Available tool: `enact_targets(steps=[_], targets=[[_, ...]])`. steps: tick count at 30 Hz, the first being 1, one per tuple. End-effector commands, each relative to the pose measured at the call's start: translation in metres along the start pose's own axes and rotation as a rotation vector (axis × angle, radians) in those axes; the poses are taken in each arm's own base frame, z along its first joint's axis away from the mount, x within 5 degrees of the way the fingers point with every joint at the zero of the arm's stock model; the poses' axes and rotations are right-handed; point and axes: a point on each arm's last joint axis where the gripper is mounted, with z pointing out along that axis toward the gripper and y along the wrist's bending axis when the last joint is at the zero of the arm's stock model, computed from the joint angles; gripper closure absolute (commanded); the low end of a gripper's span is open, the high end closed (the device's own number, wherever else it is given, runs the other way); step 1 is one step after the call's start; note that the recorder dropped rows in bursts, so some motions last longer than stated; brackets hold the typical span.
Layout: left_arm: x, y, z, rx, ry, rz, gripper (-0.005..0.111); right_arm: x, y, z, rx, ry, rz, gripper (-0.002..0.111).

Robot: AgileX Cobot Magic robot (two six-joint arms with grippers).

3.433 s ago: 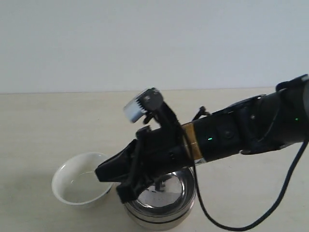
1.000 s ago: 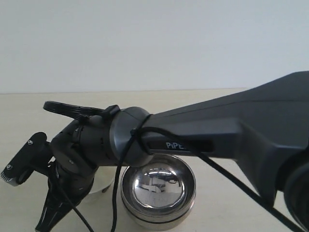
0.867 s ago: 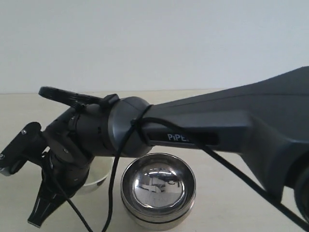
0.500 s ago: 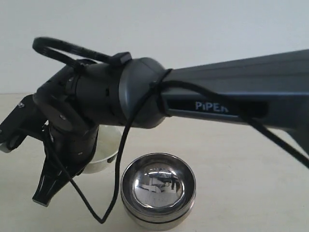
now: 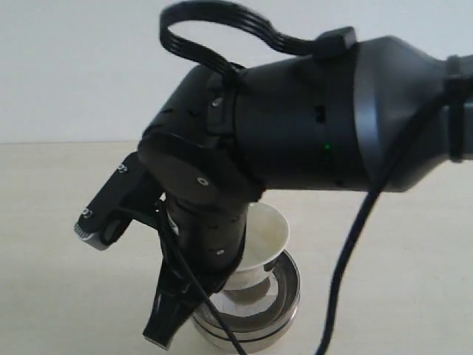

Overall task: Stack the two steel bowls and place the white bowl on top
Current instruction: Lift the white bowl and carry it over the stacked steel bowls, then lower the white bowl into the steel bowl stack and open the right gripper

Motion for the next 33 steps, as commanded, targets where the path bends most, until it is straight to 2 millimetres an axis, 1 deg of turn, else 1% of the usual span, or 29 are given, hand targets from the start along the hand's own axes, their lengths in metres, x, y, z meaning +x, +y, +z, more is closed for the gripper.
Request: enact_targets(steps=[1, 7, 18, 20, 22, 24, 26, 28, 29, 30, 33], targets=[[0.0, 0.0, 0.0, 0.005, -0.007, -0.004, 0.103, 0.016, 0.006, 0.01, -0.011, 0.002, 0.003, 0.108], [0.0, 0.0, 0.0, 0.005, -0.007, -0.004, 0.103, 0.024, 0.014, 0.025, -0.03, -0.045, 0.002, 0.108], [0.0, 0.0, 0.0, 0.005, -0.007, -0.004, 0.103, 0.024, 0.016, 0.026, -0.054, -0.052, 0.027, 0.108], [0.0, 0.0, 0.0, 0.005, -0.007, -0.004, 0.103, 0.024, 0.017, 0.03, -0.06, -0.044, 0.03, 0.108], [0.0, 0.0, 0.0, 0.005, -0.007, -0.004, 0.103, 0.024, 0.018, 0.034, -0.06, -0.034, 0.026, 0.104], [0.0, 0.0, 0.0, 0.005, -0.007, -0.004, 0.103, 0.024, 0.018, 0.034, -0.06, -0.04, 0.026, 0.095], [0.0, 0.0, 0.0, 0.005, -0.007, -0.004, 0.103, 0.023, 0.018, 0.034, -0.06, -0.05, 0.026, 0.081], [0.0, 0.0, 0.0, 0.005, -0.007, -0.004, 0.103, 0.022, 0.018, 0.034, -0.054, -0.059, 0.019, 0.071], [0.0, 0.0, 0.0, 0.005, -0.007, -0.004, 0.103, 0.022, 0.017, 0.034, -0.051, -0.064, 0.016, 0.068], [0.0, 0.0, 0.0, 0.005, -0.007, -0.004, 0.103, 0.022, 0.017, 0.034, -0.048, -0.064, 0.012, 0.068], [0.0, 0.0, 0.0, 0.005, -0.007, -0.004, 0.103, 0.022, 0.015, 0.031, -0.033, -0.071, -0.003, 0.071]])
